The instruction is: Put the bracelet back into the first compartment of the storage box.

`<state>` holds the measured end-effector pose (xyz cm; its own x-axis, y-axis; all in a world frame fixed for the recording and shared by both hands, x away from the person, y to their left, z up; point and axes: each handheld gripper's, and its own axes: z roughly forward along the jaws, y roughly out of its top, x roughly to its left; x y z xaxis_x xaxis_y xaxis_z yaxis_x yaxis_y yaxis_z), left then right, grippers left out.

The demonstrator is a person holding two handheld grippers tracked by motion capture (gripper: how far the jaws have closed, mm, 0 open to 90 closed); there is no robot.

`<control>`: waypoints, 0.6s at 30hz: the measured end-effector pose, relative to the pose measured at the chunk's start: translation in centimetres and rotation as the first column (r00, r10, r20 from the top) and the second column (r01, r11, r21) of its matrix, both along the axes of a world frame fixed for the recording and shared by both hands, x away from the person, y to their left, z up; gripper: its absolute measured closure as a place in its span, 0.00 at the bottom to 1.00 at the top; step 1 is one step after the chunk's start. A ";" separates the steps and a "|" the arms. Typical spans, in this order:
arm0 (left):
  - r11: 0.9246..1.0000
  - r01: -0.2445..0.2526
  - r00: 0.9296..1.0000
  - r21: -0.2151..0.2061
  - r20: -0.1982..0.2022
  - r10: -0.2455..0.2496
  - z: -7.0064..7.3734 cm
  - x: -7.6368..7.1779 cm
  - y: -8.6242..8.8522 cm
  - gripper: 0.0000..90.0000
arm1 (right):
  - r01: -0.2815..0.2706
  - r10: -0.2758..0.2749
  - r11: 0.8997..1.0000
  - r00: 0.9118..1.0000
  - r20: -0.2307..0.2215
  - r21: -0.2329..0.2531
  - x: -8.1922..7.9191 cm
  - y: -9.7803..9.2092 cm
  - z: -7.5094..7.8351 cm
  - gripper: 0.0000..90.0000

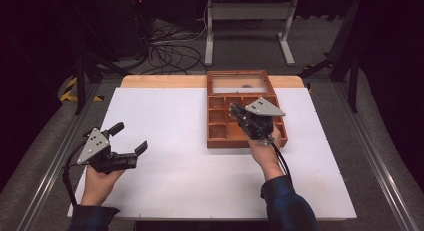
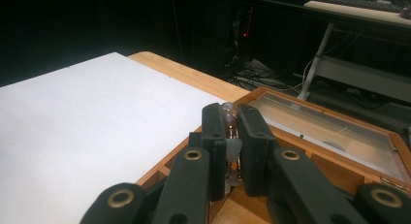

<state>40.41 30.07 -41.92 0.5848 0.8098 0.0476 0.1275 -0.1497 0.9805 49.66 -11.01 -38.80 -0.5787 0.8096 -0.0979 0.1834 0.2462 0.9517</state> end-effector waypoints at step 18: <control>1.000 -0.001 1.000 -0.009 0.001 0.001 -0.1 0.0 0.3 0.02 | -0.012 0.012 1.000 1.000 0.008 -0.007 1.7 1.4 0.6 0.92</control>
<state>40.46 30.33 -41.98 0.5842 0.8105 0.0411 0.1269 -0.1412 0.9818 51.35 -9.57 -38.19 -0.5875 0.8019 -0.1085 0.1725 0.2552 0.9514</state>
